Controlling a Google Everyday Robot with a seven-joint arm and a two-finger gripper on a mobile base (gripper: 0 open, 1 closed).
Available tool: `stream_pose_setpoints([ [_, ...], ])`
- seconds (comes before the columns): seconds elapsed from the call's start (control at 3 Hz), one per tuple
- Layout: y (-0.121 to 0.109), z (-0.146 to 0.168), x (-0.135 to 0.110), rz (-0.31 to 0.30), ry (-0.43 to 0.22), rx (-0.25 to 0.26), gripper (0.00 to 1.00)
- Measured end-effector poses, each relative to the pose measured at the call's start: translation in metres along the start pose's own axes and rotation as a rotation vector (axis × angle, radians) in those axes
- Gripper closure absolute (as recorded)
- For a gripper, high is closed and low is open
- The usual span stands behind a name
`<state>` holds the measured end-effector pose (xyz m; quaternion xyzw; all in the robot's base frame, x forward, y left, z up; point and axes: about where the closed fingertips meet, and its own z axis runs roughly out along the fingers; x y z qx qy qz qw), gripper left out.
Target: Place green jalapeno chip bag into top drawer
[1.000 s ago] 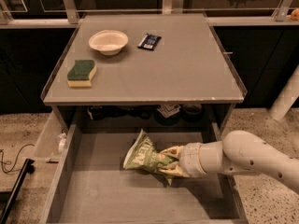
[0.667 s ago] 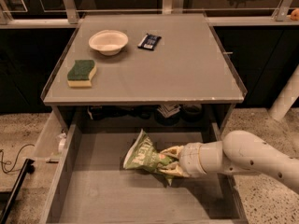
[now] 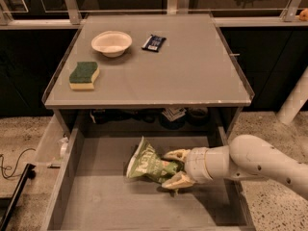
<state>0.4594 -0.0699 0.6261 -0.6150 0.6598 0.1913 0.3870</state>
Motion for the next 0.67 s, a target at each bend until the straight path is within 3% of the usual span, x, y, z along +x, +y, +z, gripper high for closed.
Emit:
stream_pose_setpoints([
  [0.33, 0.0, 0.0, 0.0, 0.0, 0.0, 0.0, 0.0],
  [0.67, 0.0, 0.0, 0.0, 0.0, 0.0, 0.0, 0.0],
])
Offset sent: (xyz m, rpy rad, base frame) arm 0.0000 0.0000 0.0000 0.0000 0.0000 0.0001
